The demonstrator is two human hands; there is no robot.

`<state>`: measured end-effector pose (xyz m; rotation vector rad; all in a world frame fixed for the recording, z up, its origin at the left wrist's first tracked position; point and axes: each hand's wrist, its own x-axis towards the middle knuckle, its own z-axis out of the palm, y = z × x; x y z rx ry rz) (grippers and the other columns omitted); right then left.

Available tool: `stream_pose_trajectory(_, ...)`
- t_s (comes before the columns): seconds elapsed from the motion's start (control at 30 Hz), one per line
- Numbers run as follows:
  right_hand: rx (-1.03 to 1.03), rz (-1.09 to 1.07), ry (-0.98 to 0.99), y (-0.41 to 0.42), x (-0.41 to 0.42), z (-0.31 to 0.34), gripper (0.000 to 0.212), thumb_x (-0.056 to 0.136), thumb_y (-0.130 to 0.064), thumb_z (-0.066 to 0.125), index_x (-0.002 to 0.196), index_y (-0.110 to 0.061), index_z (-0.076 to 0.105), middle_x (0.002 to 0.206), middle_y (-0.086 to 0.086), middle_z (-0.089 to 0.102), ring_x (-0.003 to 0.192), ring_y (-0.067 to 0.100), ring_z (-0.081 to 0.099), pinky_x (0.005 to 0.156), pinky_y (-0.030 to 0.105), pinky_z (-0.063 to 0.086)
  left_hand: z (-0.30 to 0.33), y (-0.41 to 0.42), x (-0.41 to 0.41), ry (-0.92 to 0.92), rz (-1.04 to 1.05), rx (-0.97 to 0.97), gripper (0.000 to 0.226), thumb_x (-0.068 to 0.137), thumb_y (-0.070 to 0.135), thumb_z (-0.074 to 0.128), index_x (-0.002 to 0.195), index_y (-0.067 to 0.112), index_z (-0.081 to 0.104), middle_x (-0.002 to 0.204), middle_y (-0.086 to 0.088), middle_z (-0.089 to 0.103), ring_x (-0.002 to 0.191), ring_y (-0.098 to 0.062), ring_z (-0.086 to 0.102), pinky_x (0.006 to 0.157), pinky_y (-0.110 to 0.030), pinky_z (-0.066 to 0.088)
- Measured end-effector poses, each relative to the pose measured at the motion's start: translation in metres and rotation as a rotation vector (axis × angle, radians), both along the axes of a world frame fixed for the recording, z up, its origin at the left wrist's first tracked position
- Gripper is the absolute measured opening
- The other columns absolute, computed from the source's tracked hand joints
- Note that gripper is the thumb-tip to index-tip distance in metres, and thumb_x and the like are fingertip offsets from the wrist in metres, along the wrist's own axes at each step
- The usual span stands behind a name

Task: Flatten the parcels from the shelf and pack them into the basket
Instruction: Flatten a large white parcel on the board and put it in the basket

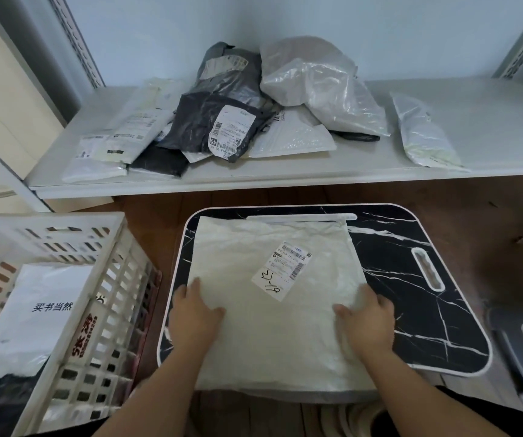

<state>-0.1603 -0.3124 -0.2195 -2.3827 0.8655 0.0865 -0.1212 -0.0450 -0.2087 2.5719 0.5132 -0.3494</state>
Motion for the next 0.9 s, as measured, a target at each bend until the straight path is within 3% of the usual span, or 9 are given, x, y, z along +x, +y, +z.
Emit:
stream_pose_trajectory(0.1, 0.208, -0.219, 0.087, -0.014, 0.010, 0.012, 0.055, 0.082, -0.030, 0.074, 0.124, 0.000, 0.057, 0.120, 0.024, 0.061, 0.113, 0.039, 0.056, 0.092, 0.040, 0.045, 0.010, 0.020, 0.010, 0.052, 0.406, -0.379, 0.069, 0.071, 0.020, 0.084, 0.127, -0.003, 0.051, 0.115, -0.023, 0.060, 0.096, -0.037, 0.062, 0.078, -0.040, 0.053)
stream_pose_trajectory(0.17, 0.243, -0.196, 0.082, -0.018, 0.013, 0.025, 0.040, 0.082, -0.031, 0.074, 0.108, -0.001, 0.068, 0.104, 0.019, 0.069, 0.099, 0.037, 0.063, 0.087, 0.039, 0.050, 0.026, 0.035, 0.013, 0.155, 0.485, -0.652, 0.048, 0.069, 0.015, 0.086, 0.102, -0.012, 0.064, 0.087, -0.022, 0.067, 0.071, -0.031, 0.065, 0.059, -0.038, 0.053)
stream_pose_trajectory(0.2, 0.260, -0.185, 0.070, -0.018, 0.015, 0.034, 0.036, 0.082, -0.031, 0.075, 0.104, -0.003, 0.070, 0.099, 0.017, 0.070, 0.094, 0.036, 0.065, 0.085, 0.039, 0.051, 0.037, 0.040, 0.013, 0.218, 0.470, -0.739, 0.039, 0.072, 0.014, 0.084, 0.097, -0.011, 0.065, 0.084, -0.022, 0.068, 0.068, -0.030, 0.065, 0.056, -0.036, 0.051)
stream_pose_trajectory(0.37, 0.283, -0.111, -0.017, -0.002, 0.033, 0.069, 0.033, 0.082, -0.031, 0.074, 0.100, -0.003, 0.068, 0.092, 0.015, 0.070, 0.087, 0.035, 0.065, 0.085, 0.045, 0.053, 0.103, 0.065, 0.018, 0.203, 0.314, -0.775, 0.024, 0.080, 0.016, 0.078, 0.093, 0.002, 0.063, 0.086, -0.018, 0.069, 0.074, -0.031, 0.066, 0.059, -0.038, 0.052)
stream_pose_trajectory(0.5, 0.391, 0.009, -0.041, 0.037, 0.051, 0.103, 0.042, 0.083, -0.025, 0.076, 0.112, 0.003, 0.062, 0.094, 0.017, 0.065, 0.085, 0.034, 0.062, 0.080, 0.039, 0.050, 0.153, 0.115, 0.004, 0.266, 0.273, -0.756, 0.038, 0.077, 0.026, 0.079, 0.106, 0.004, 0.067, 0.098, -0.018, 0.073, 0.091, -0.034, 0.070, 0.081, -0.043, 0.056)
stream_pose_trajectory(0.6, 0.508, 0.094, 0.024, 0.071, 0.059, 0.123, 0.037, 0.081, -0.015, 0.079, 0.088, 0.007, 0.050, 0.071, 0.011, 0.058, 0.065, 0.029, 0.056, 0.069, 0.038, 0.049, 0.188, 0.147, -0.008, 0.225, 0.281, -0.809, 0.032, 0.084, 0.017, 0.073, 0.111, 0.002, 0.066, 0.101, -0.017, 0.073, 0.091, -0.031, 0.070, 0.078, -0.041, 0.057)
stream_pose_trajectory(0.7, 0.580, 0.249, 0.033, 0.128, 0.068, 0.149, 0.035, 0.080, -0.015, 0.078, 0.090, 0.012, 0.060, 0.084, 0.020, 0.067, 0.076, 0.035, 0.065, 0.075, 0.046, 0.055, 0.217, 0.204, -0.026, 0.101, 0.362, -0.810, 0.030, 0.086, 0.016, 0.070, 0.113, 0.003, 0.064, 0.093, -0.015, 0.074, 0.078, -0.026, 0.072, 0.068, -0.038, 0.060)
stream_pose_trajectory(0.8, 0.705, 0.381, -0.020, 0.187, 0.080, 0.174, 0.021, 0.085, -0.015, 0.073, 0.089, 0.003, 0.064, 0.083, 0.017, 0.068, 0.071, 0.030, 0.064, 0.062, 0.035, 0.051, 0.229, 0.270, -0.048, -0.052, 0.490, -0.837, 0.051, 0.078, 0.024, 0.078, 0.121, 0.005, 0.059, 0.111, -0.017, 0.069, 0.102, -0.033, 0.067, 0.092, -0.048, 0.052)
stream_pose_trajectory(0.9, 0.731, 0.535, 0.044, 0.232, 0.094, 0.182, 0.025, 0.084, -0.018, 0.075, 0.097, 0.001, 0.066, 0.087, 0.015, 0.072, 0.073, 0.030, 0.069, 0.064, 0.037, 0.056, 0.220, 0.321, -0.077, -0.234, 0.680, -0.881, 0.047, 0.081, 0.025, 0.075, 0.119, 0.003, 0.057, 0.113, -0.019, 0.066, 0.101, -0.036, 0.063, 0.093, -0.050, 0.049)
